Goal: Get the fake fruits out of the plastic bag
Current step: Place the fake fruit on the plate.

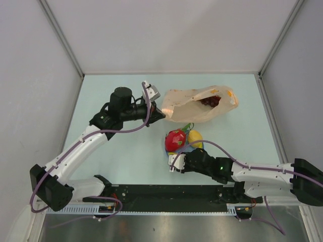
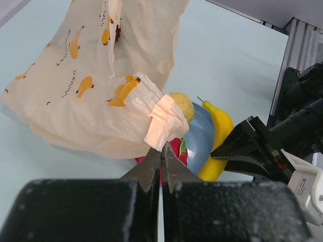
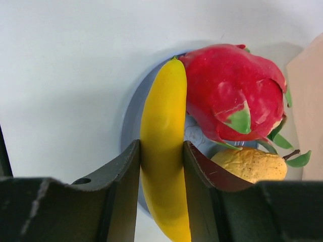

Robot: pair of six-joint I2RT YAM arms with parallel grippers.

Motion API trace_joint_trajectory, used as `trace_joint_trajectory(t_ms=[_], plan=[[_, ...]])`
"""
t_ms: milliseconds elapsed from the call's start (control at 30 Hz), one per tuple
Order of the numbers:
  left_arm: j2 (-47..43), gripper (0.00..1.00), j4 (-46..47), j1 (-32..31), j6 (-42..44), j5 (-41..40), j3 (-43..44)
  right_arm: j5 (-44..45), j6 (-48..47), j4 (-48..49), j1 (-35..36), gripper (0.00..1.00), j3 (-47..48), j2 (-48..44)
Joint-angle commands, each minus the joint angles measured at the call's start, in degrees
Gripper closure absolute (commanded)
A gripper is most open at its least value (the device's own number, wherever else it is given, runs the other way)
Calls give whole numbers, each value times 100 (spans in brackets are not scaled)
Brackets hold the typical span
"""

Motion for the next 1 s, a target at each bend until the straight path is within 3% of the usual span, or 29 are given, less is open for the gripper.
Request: trace_joint_trajectory(t_ms=[0, 33, 67, 233, 267, 367, 467, 600, 733, 800, 833, 867, 967], plan=[[-163, 100, 139, 49, -22, 155, -81, 18, -12, 639, 31, 100, -92, -95], [-154, 100, 148, 49, -31, 155, -98, -61, -20, 630, 40, 99, -118, -103], [-154, 100, 156, 58, -40, 163, -99, -79, -3, 630, 40, 87, -188, -121], [-110, 100, 157, 93, -58, 181, -81, -52, -12, 613, 40, 61, -356, -253], [-101, 100, 157, 93, -66, 181, -72, -96, -64, 569, 40, 49, -365, -288], [-57, 100, 113, 93, -58, 216, -46, -158, -100, 481, 40, 26, -347, -455], [-14, 100, 86, 93, -67, 269, 7, -123, -178, 158, 40, 21, -128, -543], [74, 100, 77, 102, -32, 286, 86, -158, -126, -423, 40, 22, 565, -613], [101, 100, 86, 93, 21, 278, 121, -263, 32, -1153, -117, 26, 1933, -579], [127, 100, 104, 93, 12, 269, 121, -455, 76, -1540, -467, 36, 2445, -482], [145, 100, 130, 93, 13, 278, 121, -553, 24, -1706, -591, 53, 2891, -334], [162, 100, 139, 93, 30, 278, 121, -632, -3, -2021, -714, 62, 3105, -271], [198, 100, 227, 93, 56, 234, 130, -676, -3, -2095, -1163, 78, 3423, -156]])
